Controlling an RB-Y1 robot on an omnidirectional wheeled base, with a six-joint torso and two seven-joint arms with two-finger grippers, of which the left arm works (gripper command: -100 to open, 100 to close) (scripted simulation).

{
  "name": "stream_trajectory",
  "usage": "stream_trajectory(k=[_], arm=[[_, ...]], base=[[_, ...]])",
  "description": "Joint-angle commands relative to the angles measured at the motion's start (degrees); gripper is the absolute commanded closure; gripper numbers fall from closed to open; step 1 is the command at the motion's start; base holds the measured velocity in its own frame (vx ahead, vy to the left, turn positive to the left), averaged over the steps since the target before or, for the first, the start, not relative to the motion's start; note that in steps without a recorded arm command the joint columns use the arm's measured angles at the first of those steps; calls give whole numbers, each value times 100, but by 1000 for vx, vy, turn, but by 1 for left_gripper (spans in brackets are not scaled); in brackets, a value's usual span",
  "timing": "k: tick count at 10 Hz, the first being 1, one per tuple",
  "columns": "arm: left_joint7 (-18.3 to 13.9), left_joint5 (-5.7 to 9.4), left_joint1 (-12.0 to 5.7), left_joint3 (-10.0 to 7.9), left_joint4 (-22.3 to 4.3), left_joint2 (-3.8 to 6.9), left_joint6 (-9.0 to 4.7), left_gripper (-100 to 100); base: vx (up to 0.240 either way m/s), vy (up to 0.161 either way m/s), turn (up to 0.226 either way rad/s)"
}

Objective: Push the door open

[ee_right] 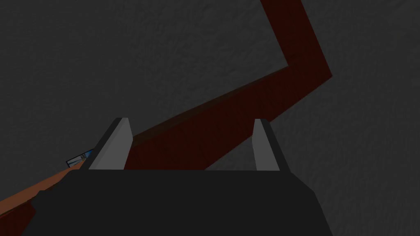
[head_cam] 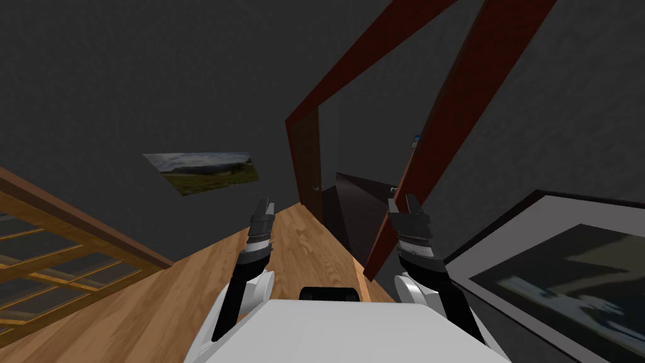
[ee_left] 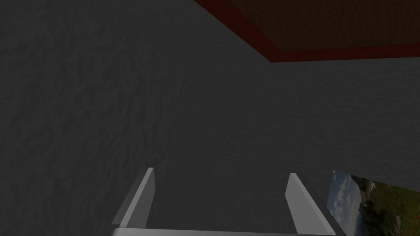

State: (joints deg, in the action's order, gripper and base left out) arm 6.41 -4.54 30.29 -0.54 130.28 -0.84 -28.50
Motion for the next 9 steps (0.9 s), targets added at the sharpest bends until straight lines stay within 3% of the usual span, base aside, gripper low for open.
stream_trajectory(k=[1,7,9], arm=[[-53,-12,-92,68,-214,66,-44,-100],[-183,-42,-315,232,-731,193,-152,-100],[-255,-58,-440,324,-1021,254,-212,-100]], base=[[160,20,-14],[91,45,-22],[117,53,-28]])
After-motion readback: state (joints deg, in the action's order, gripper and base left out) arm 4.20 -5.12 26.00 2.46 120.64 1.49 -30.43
